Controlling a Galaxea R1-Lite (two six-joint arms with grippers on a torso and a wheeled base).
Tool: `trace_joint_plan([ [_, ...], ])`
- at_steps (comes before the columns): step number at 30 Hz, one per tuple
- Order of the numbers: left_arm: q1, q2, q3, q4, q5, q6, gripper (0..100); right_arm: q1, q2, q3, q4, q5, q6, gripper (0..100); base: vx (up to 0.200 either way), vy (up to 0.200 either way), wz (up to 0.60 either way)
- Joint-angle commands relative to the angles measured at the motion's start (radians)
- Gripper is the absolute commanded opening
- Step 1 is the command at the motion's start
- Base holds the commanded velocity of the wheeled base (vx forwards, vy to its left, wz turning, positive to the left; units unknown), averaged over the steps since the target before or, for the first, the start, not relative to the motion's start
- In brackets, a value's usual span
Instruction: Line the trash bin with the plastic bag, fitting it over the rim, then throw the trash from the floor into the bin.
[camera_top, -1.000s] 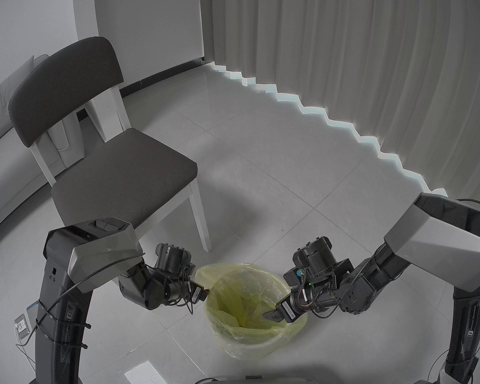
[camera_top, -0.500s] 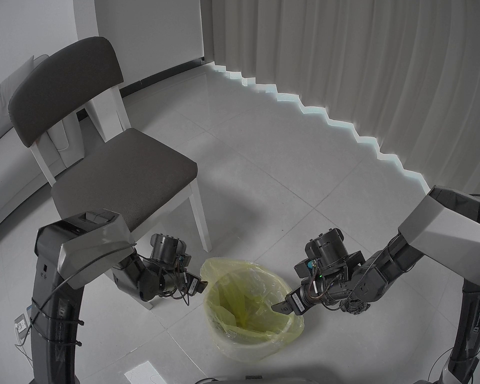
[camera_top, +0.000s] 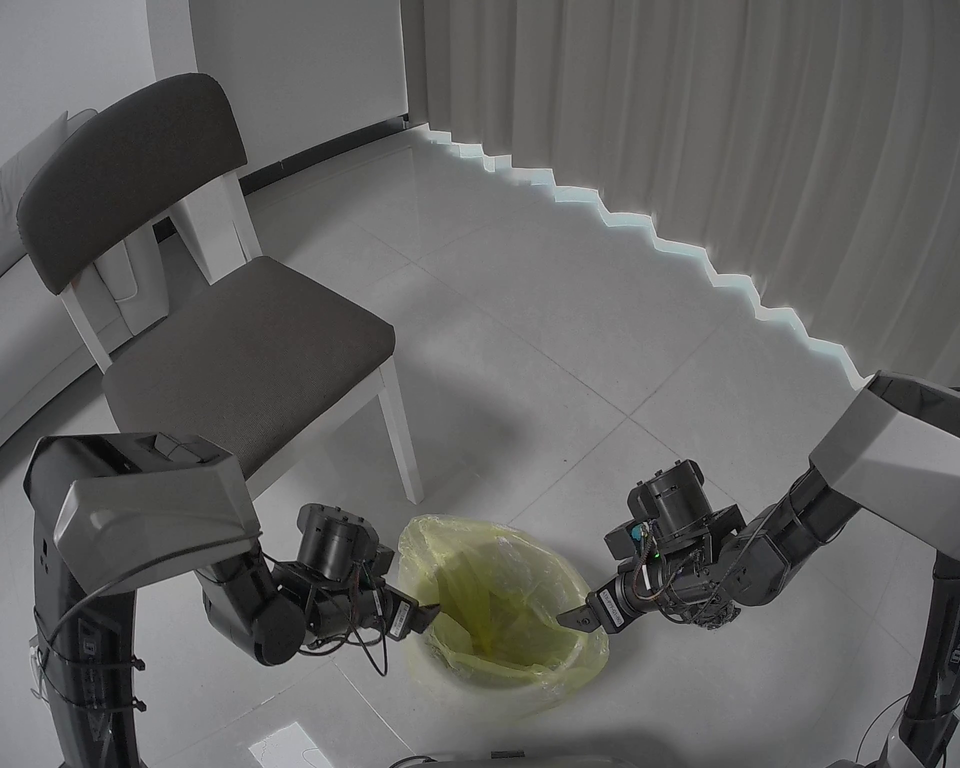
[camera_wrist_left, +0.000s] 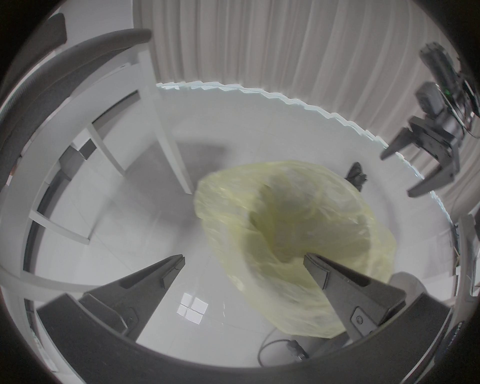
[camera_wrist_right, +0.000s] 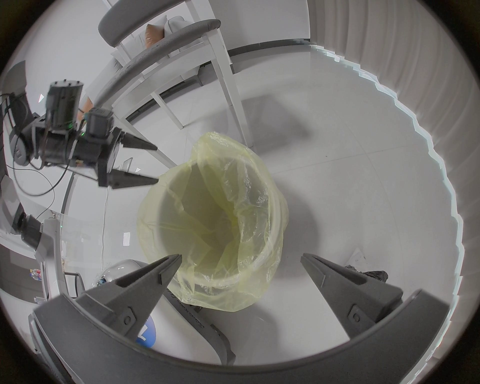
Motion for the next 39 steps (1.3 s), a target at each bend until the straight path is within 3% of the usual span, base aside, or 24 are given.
trace_joint_plan([
  [1,-0.07,-0.028,0.06,-0.009,0.001,-0.014,100,-0.003,-0.002,0.012,-0.012,0.005,-0.002,100,0.0,0.0,0.0],
  [4,-0.111,-0.008,0.072,-0.018,0.015,-0.011,100,-0.005,-0.003,0.022,-0.02,0.006,-0.002,100,0.0,0.0,0.0],
  [8,-0.153,0.032,0.058,-0.02,0.09,0.006,100,-0.01,-0.005,0.034,-0.024,0.025,-0.005,100,0.0,0.0,0.0],
  [11,-0.151,0.046,0.051,-0.012,0.122,0.069,100,-0.013,-0.008,0.049,-0.035,0.035,-0.006,100,0.0,0.0,0.0],
  [12,-0.127,0.049,0.055,-0.011,0.127,0.166,100,-0.014,-0.009,0.063,-0.053,0.035,-0.006,100,0.0,0.0,0.0],
  [16,-0.047,0.035,0.078,-0.009,0.122,0.29,100,-0.022,-0.011,0.08,-0.075,0.035,-0.008,100,0.0,0.0,0.0],
  [24,0.016,0.015,0.141,-0.015,0.081,0.304,100,-0.034,-0.008,0.074,-0.076,0.035,-0.017,100,0.0,0.0,0.0],
  [32,0.031,0.095,0.022,0.017,0.073,0.299,100,-0.034,-0.011,0.074,-0.076,0.035,-0.02,100,0.0,0.0,0.0],
  [39,0.016,0.121,-0.121,0.201,0.073,0.299,100,-0.039,-0.012,0.081,-0.075,0.035,-0.02,100,0.0,0.0,0.0],
])
